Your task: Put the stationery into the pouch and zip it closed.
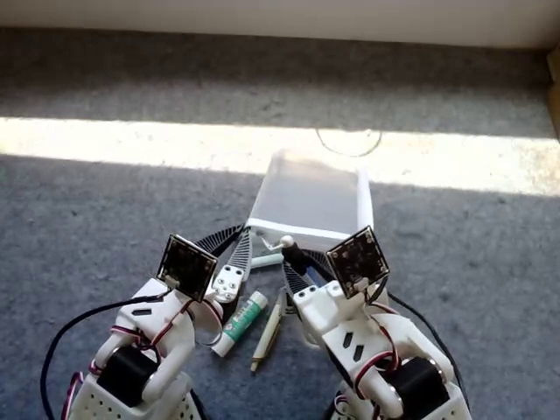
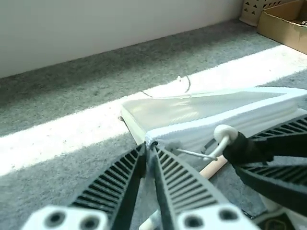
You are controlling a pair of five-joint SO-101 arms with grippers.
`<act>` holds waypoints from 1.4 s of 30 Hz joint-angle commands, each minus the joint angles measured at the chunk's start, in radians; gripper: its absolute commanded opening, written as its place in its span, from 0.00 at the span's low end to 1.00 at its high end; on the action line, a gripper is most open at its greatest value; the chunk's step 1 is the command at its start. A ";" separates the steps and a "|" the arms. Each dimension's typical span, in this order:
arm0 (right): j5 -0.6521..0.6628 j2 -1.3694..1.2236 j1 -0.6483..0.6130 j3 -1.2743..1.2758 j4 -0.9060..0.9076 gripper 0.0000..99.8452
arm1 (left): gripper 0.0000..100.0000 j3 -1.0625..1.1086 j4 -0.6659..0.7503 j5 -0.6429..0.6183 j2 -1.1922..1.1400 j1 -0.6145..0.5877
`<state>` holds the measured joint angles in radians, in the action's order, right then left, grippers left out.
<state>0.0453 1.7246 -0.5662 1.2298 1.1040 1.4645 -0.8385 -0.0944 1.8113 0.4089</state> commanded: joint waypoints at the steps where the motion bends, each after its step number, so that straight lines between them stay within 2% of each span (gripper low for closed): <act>1: 0.000 0.012 0.076 -0.005 -0.008 0.01 | 0.02 -0.007 0.020 0.012 0.004 -0.025; 14: 0.000 0.012 0.104 -0.007 -0.010 0.01 | 0.02 -0.008 0.020 0.014 0.004 -0.030; 17: 0.000 0.012 0.105 -0.007 -0.010 0.01 | 0.02 -0.010 0.021 0.014 0.004 -0.065; 24: 0.000 0.012 0.197 -0.015 -0.010 0.01 | 0.02 -0.013 0.023 0.014 0.004 -0.097; 38: 0.000 0.012 0.206 -0.015 -0.010 0.01 | 0.02 -0.016 0.021 0.014 0.005 -0.101; 42: 0.000 0.012 0.266 -0.016 -0.018 0.01 | 0.02 -0.016 0.021 0.014 0.005 -0.101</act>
<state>0.0468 1.7354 -0.3698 1.2298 1.1040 1.4645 -0.8355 -0.0882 1.8113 0.3475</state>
